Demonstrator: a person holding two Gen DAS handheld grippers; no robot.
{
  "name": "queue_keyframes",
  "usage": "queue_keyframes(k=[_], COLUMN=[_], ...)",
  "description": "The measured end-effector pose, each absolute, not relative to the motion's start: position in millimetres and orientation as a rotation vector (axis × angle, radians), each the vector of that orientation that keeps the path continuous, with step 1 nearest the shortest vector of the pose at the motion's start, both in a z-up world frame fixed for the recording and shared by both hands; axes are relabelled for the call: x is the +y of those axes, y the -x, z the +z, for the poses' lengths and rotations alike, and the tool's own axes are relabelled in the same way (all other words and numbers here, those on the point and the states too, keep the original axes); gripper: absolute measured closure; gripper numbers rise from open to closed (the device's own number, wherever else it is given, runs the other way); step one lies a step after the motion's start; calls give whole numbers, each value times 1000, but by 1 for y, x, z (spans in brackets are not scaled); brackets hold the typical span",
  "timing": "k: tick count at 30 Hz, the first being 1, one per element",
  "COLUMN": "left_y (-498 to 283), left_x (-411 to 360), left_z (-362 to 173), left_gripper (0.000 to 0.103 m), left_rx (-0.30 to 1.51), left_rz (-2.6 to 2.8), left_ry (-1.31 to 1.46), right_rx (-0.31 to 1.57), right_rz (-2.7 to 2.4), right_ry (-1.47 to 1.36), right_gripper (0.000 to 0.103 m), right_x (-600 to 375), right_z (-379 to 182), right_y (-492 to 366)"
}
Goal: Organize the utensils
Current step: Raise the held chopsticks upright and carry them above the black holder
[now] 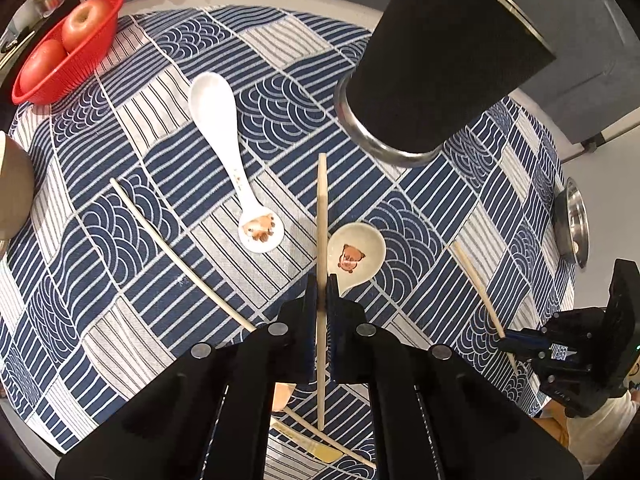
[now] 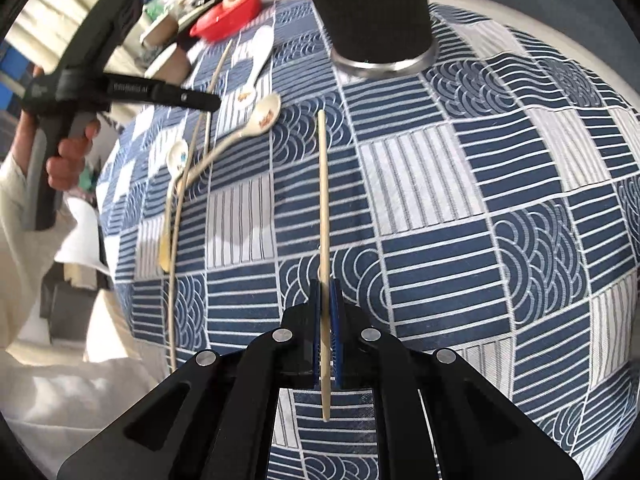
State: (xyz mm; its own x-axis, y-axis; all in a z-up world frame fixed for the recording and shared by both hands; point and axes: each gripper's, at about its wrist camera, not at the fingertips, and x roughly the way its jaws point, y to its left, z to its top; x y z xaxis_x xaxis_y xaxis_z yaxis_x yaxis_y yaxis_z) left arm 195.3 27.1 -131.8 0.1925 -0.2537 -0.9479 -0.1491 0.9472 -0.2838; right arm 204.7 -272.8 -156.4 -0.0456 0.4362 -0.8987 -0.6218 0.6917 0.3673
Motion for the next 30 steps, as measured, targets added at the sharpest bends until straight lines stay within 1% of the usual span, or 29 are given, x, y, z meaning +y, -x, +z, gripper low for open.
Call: queue_keyframes(k=[7, 14, 22, 25, 30], left_y=[-202, -203, -209, -215, -226], left_x=[24, 29, 35, 36, 38], left_z=[-116, -90, -65, -56, -43], left_gripper=[98, 98, 98, 98, 98], left_rx=[1352, 1306, 1285, 1274, 1244], left_rz=[-44, -28, -10, -12, -25], left_ry=[324, 319, 294, 271, 279], right_rx=[1318, 1214, 1074, 1025, 995], right_rz=[855, 863, 916, 911, 890], right_ry=[107, 33, -115, -131, -120], right_gripper=[98, 98, 98, 98, 98], right_x=[-281, -291, -297, -294, -282], right_z=[-132, -95, -45, -31, -17], right_y=[-211, -222, -246, -259, -281])
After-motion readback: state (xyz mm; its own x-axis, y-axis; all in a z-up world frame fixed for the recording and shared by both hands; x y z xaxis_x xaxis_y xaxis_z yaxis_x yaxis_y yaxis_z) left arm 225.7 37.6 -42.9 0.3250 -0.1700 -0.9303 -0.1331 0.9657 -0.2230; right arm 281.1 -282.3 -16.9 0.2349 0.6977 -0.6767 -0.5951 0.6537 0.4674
